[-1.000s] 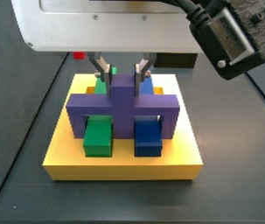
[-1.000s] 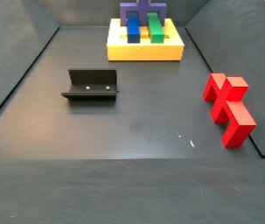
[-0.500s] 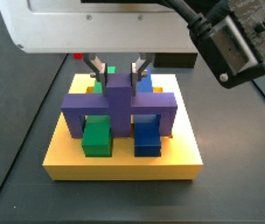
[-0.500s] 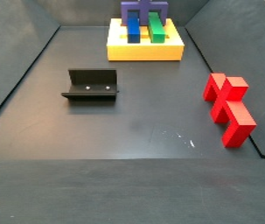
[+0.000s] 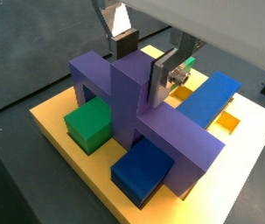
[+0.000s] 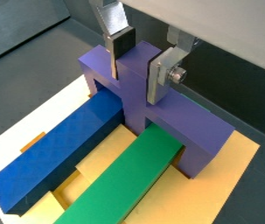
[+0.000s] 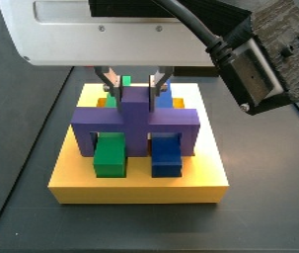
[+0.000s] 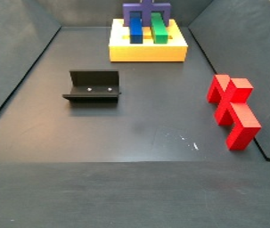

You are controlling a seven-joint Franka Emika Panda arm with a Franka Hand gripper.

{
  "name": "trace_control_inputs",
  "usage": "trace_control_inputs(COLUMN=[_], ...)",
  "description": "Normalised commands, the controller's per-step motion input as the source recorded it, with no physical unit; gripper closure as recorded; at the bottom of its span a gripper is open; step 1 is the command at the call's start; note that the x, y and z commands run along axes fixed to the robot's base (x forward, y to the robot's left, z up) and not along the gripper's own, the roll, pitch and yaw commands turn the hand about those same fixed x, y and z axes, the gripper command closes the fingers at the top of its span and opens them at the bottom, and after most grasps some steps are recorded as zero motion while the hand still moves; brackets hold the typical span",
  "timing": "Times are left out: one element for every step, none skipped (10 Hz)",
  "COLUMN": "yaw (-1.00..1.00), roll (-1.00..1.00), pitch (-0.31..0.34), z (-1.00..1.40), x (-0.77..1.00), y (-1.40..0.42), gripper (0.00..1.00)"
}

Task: Pick up the purple object. Move up. Place the purple object on the fixture. Regrasp the purple object. Move to above the board. Insert the purple object.
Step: Insert the purple object.

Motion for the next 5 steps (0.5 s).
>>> trace_control_inputs(yaw=[0.0, 0.0, 0.0, 0.05, 0.0], roll=[0.07, 0.11, 0.12, 0.12, 0.0], pitch=[0.053, 0.09, 0.097, 0.034, -0.044], z=[-0.32, -0.21, -0.07, -0.12, -0.52], x=[0.58, 0.71, 0.48, 0.27, 0.0], y=[0.0, 0.0, 0.0, 0.0, 0.0], gripper=[1.0, 1.0, 1.0, 1.0, 1.0])
